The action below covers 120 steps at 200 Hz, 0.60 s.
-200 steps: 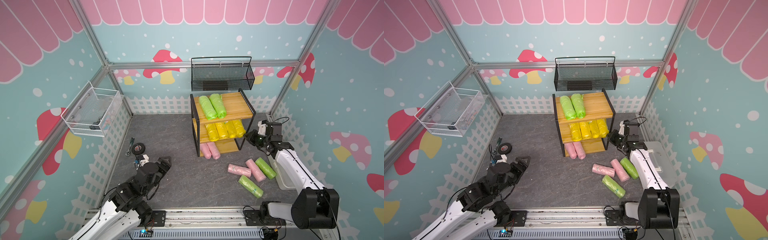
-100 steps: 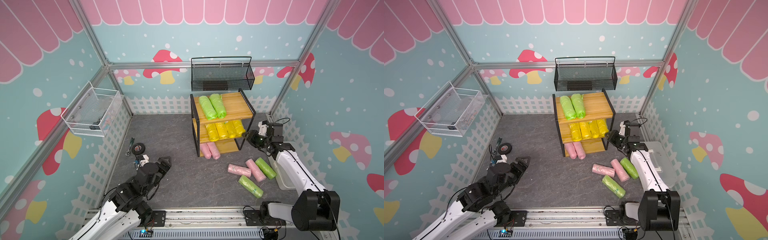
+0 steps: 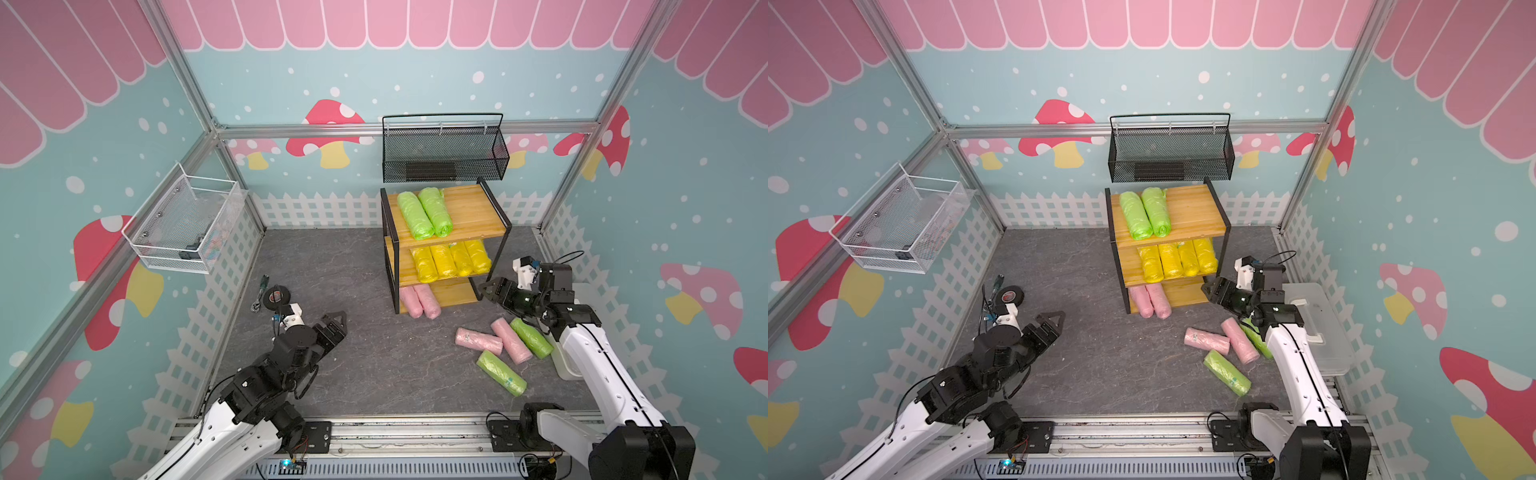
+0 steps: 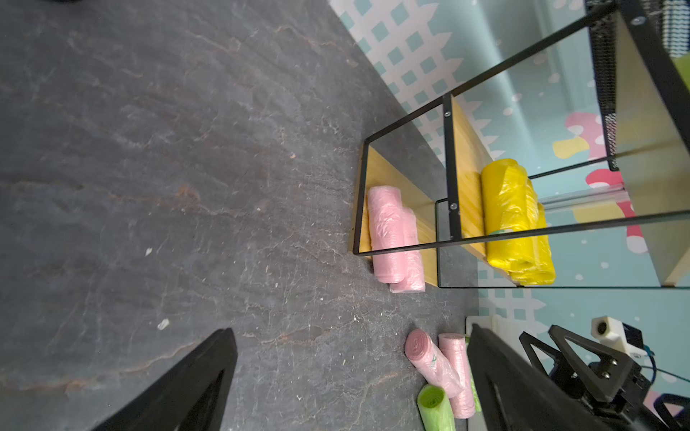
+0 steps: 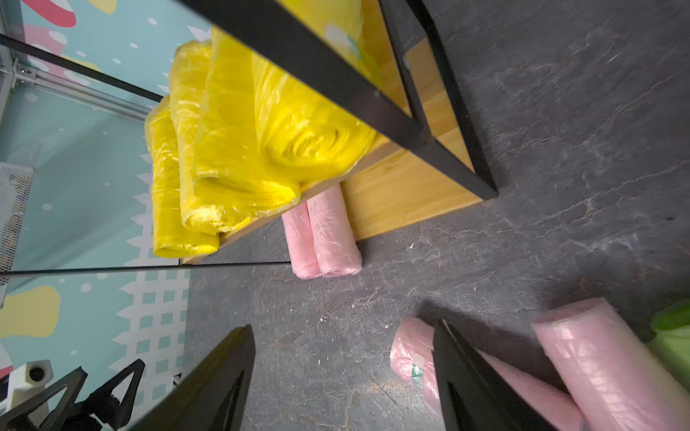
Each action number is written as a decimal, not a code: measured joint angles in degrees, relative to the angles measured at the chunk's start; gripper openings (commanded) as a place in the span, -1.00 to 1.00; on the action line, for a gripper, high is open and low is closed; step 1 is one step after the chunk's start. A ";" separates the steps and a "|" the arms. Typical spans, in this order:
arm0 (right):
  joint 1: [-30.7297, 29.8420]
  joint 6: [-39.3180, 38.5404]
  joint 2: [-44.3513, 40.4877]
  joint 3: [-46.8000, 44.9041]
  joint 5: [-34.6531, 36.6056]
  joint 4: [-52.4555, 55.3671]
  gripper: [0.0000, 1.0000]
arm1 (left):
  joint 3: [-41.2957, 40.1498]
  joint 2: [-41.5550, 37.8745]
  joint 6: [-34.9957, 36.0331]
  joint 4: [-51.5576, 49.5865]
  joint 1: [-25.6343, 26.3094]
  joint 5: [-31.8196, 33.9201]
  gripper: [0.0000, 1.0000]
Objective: Sort the rolls of trash bags by color and place them on the shelf
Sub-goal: Place the roll of trash bags on the shelf, then pick up the roll of trash bags from the center of the board.
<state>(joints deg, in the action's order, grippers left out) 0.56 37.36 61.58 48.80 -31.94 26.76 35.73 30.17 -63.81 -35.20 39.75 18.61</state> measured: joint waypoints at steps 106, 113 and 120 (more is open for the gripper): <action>-13.86 -23.04 -1.81 -3.67 5.57 8.41 0.77 | -0.04 13.68 8.57 8.72 -0.61 -14.58 0.98; -14.23 -24.30 -1.99 -4.20 6.97 8.48 0.78 | -0.13 12.94 8.55 8.92 -0.61 -14.56 0.99; -14.32 -25.40 -1.97 -4.74 8.46 8.55 0.78 | -0.15 12.15 8.52 8.98 -0.61 -14.49 0.98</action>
<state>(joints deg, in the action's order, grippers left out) -13.76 11.97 59.61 44.05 -23.49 35.31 35.57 42.33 -55.29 -26.22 39.13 4.12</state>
